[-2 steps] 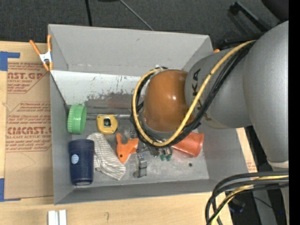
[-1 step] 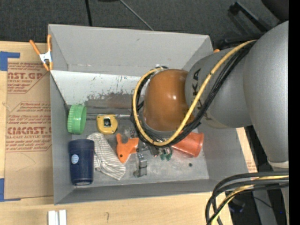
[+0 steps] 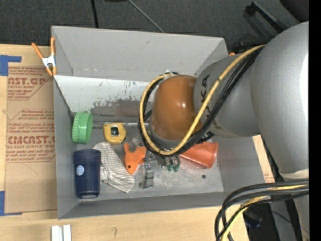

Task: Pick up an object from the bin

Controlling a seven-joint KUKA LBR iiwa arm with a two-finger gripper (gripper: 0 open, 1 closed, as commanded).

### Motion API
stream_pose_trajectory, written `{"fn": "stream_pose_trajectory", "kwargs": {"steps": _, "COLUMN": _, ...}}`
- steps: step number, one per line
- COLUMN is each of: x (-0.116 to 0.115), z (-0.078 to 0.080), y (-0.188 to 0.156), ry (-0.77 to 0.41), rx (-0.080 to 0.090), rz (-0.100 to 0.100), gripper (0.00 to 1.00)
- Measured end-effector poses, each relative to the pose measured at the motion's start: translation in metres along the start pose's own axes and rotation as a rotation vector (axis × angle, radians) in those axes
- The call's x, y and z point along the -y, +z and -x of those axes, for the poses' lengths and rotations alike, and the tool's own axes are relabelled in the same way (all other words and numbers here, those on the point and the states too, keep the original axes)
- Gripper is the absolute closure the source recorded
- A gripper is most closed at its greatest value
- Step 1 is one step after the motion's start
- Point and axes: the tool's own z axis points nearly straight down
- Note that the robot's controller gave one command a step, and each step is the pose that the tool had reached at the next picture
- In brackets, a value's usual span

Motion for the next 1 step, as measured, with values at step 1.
{"fn": "stream_pose_trajectory", "kwargs": {"steps": 1, "x": 0.0149, "z": 0.0108, "y": 0.0342, "ry": 0.275, "rx": -0.005, "rz": -0.001, "gripper": 0.0}}
